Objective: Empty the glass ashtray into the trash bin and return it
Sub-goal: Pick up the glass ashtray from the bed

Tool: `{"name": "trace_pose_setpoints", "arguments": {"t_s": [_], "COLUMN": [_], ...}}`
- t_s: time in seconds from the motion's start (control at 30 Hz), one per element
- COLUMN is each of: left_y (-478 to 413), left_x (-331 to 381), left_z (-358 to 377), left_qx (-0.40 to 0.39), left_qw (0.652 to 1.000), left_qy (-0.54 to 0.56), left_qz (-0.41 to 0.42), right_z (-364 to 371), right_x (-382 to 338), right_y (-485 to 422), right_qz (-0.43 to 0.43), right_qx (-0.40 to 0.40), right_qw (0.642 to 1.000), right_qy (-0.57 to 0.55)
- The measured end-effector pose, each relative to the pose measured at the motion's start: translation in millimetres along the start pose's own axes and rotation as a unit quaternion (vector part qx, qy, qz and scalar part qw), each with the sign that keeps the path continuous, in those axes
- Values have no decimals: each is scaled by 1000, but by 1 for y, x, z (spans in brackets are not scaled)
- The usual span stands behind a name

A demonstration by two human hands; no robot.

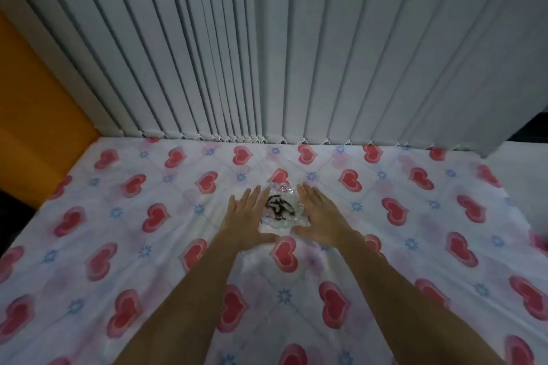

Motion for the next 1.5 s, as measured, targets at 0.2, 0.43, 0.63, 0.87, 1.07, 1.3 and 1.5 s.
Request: {"name": "trace_pose_setpoints", "arguments": {"t_s": [0.2, 0.43, 0.63, 0.87, 1.07, 1.3, 1.5], "left_y": [-28, -46, -46, -34, -17, 18, 67], "left_x": [-5, -13, -11, -6, 4, 39, 93], "left_z": [15, 19, 15, 9, -16, -56, -60], "left_qx": [-27, -23, 11, 40, 95, 162, 248], "left_qw": [999, 1000, 999, 998, 993, 973, 928], "left_qy": [-15, -10, 25, 26, 2, -39, -42], "left_qz": [-9, 18, 20, 33, 74, 158, 276], "right_z": [7, -2, -1, 6, -19, -52, -45], "right_x": [20, 17, 18, 16, 0, -25, -34], "right_y": [-25, -36, -37, -23, 13, 92, 197], "right_qz": [-8, -53, -72, -57, -44, -3, 62], "right_qx": [-54, -42, -10, 7, 52, 139, 225], "right_qw": [998, 997, 997, 998, 996, 990, 972], "right_qy": [-6, -21, -28, -38, -49, -23, -4]}}
Point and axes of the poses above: each hand's wrist, its own y-axis away from the middle knuckle, its own z-axis out of the palm, x = y × z, the point moved 2 cm from there along -y, towards the middle knuckle, and after that the axes turned 9 degrees about -y, right-handed, at the moved point
